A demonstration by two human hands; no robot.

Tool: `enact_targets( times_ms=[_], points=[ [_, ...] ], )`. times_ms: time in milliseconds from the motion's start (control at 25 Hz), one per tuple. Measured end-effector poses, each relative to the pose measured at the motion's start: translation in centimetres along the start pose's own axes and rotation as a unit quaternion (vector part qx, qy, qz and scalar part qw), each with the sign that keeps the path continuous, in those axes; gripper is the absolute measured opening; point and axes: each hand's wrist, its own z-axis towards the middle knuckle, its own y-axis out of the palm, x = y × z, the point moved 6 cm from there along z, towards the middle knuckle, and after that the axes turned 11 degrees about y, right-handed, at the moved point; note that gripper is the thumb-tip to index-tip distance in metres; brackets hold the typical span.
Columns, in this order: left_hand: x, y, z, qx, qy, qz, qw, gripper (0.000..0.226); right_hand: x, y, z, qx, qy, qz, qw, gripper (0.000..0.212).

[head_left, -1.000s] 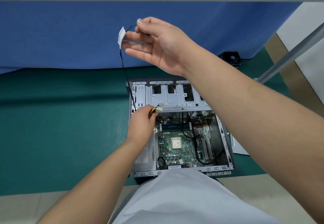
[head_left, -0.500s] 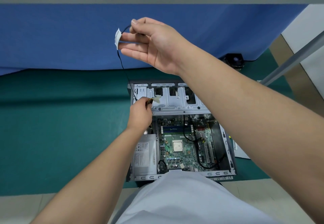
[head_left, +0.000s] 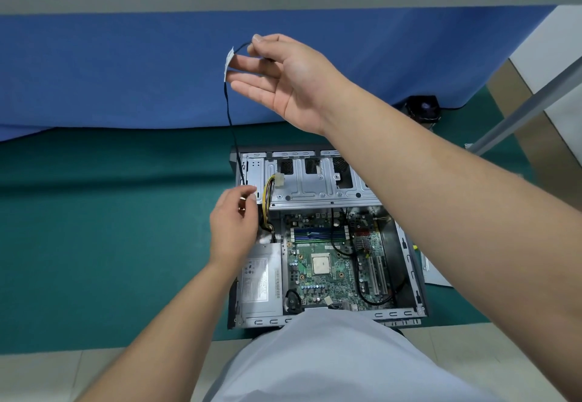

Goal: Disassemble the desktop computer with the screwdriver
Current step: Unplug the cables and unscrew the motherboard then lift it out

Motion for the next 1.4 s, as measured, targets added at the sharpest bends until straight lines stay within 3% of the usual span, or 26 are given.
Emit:
enact_targets(
  times_ms=[80, 160, 280, 400, 520, 640, 720, 880, 960, 1120, 1200, 1280, 1320, 1400],
  points=[
    [0.4, -0.9, 1.1, 0.054, -0.002, 0.007, 0.998, 0.019, 0.0, 0.1, 0.0, -0.004, 0.004, 0.010, 1.000, 0.012],
    [0.7, -0.6, 2.7, 0.032, -0.027, -0.001, 0.999, 0.027, 0.2, 0.5, 0.2, -0.014, 0.011, 0.009, 1.000, 0.013],
    [0.8, -0.4, 5.0, 0.006, -0.056, -0.024, 0.998, 0.015, 0.7, 0.8, 0.6, -0.032, 0.015, -0.017, 0.999, 0.017],
    [-1.2, -2.1, 6.8, 0.064, -0.105, -0.087, 0.989, 0.023, 1.9, -1.3, 0.9, -0.016, 0.023, -0.108, 0.994, 0.028],
    [-4.7, -4.8, 8.3, 0.119, -0.163, -0.128, 0.971, 0.023, 4.4, -7.1, 0.7, 0.047, 0.036, -0.233, 0.971, 0.037],
    [-8.3, -6.9, 9.8, 0.142, -0.224, -0.123, 0.956, 0.024, 7.8, -14.5, -0.6, 0.143, 0.057, -0.442, 0.884, 0.050],
    [-10.7, -7.8, 10.3, 0.152, -0.278, -0.127, 0.940, 0.023, 9.8, -19.2, -1.7, 0.197, 0.062, -0.566, 0.798, 0.056],
    [-14.7, -8.6, 9.7, 0.168, -0.391, -0.139, 0.894, 0.021, 14.8, -25.6, -3.3, 0.195, 0.092, -0.761, 0.612, 0.075],
    [-15.7, -8.2, 9.1, 0.139, -0.428, -0.124, 0.884, 0.026, 16.5, -27.0, -4.0, 0.206, 0.102, -0.780, 0.582, 0.076],
    [-16.9, -7.3, 7.6, 0.076, -0.472, -0.095, 0.873, 0.024, 17.4, -27.2, -4.1, 0.243, 0.063, -0.785, 0.567, 0.079],
    [-16.7, -7.1, 7.3, -0.036, -0.460, 0.002, 0.887, 0.029, 17.5, -27.3, -4.0, 0.256, 0.047, -0.783, 0.565, 0.082],
    [-15.9, -6.9, 7.4, -0.197, -0.379, 0.204, 0.881, 0.048, 17.5, -27.3, -4.1, 0.267, 0.035, -0.781, 0.563, 0.083],
    [-14.8, -6.8, 7.6, -0.235, -0.322, 0.276, 0.874, 0.048, 17.6, -27.3, -4.1, 0.271, 0.029, -0.780, 0.563, 0.082],
    [-11.7, -6.1, 8.0, -0.225, -0.189, 0.316, 0.902, 0.034, 17.7, -27.2, -4.2, 0.278, 0.019, -0.778, 0.563, 0.081]
  ],
)
